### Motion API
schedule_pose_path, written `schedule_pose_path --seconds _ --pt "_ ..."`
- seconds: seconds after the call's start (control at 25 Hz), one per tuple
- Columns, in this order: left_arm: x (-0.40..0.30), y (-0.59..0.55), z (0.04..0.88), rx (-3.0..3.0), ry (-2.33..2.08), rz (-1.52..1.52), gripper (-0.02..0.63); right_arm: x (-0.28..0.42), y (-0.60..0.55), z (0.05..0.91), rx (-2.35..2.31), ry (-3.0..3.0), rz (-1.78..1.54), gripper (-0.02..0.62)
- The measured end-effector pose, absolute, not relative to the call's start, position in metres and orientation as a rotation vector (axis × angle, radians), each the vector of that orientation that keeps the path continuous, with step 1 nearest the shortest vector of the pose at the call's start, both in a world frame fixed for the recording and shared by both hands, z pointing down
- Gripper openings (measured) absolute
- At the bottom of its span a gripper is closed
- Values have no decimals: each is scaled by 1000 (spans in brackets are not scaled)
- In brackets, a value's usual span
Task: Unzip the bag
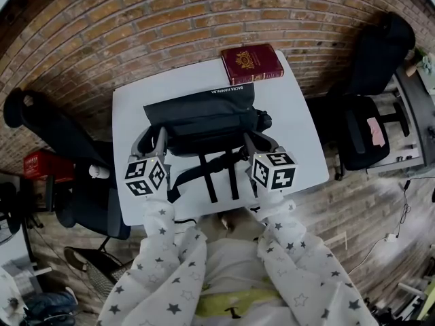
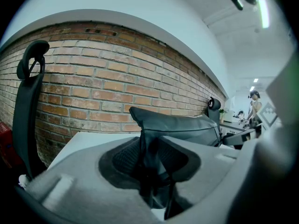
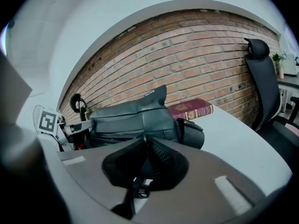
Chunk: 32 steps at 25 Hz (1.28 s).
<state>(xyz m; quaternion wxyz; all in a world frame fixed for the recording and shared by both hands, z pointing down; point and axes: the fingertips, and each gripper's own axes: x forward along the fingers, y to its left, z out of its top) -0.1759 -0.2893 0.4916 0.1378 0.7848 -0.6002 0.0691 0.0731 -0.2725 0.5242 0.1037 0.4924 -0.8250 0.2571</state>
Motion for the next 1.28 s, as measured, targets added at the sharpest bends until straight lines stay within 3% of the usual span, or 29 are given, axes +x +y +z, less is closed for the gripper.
schedule_pose_path --seconds 1.28 --pt "-179 -291 496 2254 -1761 192 124 114 -280 529 1604 -2357 763 15"
